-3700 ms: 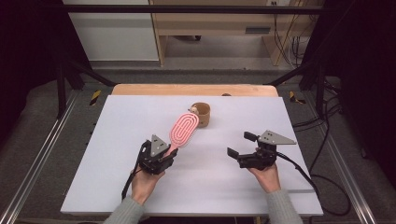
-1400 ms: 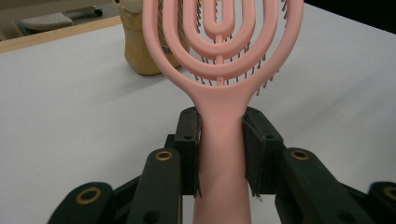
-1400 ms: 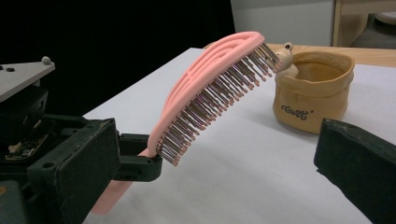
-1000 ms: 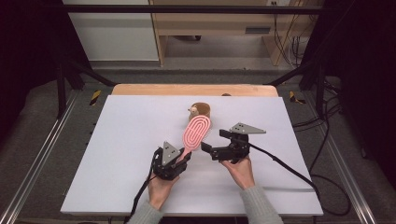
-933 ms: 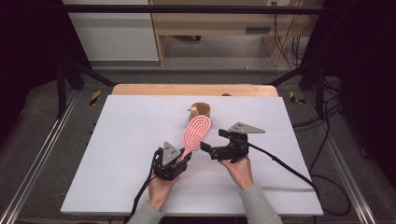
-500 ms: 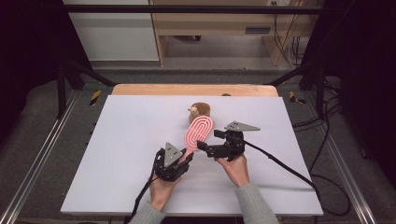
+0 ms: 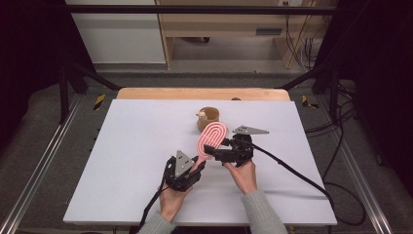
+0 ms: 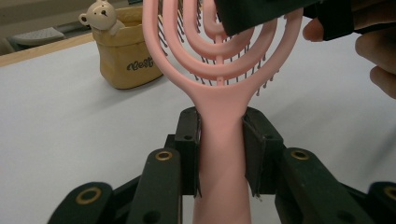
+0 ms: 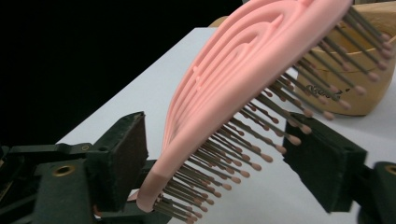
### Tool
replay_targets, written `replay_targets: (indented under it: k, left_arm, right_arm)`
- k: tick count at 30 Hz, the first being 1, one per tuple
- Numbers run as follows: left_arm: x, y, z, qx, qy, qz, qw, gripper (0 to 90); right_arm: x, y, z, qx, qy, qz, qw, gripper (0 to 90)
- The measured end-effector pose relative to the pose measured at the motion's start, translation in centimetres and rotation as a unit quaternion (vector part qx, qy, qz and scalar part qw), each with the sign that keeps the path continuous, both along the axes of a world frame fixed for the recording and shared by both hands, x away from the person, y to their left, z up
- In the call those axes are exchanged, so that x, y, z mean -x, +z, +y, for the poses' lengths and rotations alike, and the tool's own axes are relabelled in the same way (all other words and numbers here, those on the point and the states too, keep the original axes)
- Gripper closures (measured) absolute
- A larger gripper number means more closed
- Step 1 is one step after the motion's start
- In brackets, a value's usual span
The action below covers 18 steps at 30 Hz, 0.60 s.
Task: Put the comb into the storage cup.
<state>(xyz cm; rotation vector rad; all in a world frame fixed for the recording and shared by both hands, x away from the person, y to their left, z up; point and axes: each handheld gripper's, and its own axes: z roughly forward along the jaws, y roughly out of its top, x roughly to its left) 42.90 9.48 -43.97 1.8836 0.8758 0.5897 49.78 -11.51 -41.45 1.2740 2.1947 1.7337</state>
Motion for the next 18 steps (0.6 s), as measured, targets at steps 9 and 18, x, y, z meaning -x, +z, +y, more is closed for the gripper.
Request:
replay_targets:
  k: [9,18]
  left_arm:
    - [0.12,-0.13,-0.25,0.000,-0.001,-0.003,1.0000,69.3]
    - [0.24,-0.16,-0.45,-0.001,0.004,-0.010,0.9999,69.2]
  right_arm:
    - [-0.06,0.12,-0.04,-0.013,0.009,0.015,0.9998,42.0]
    - [-0.14,0.33,-0.13,-0.027,0.009,0.038,0.9989,49.1]
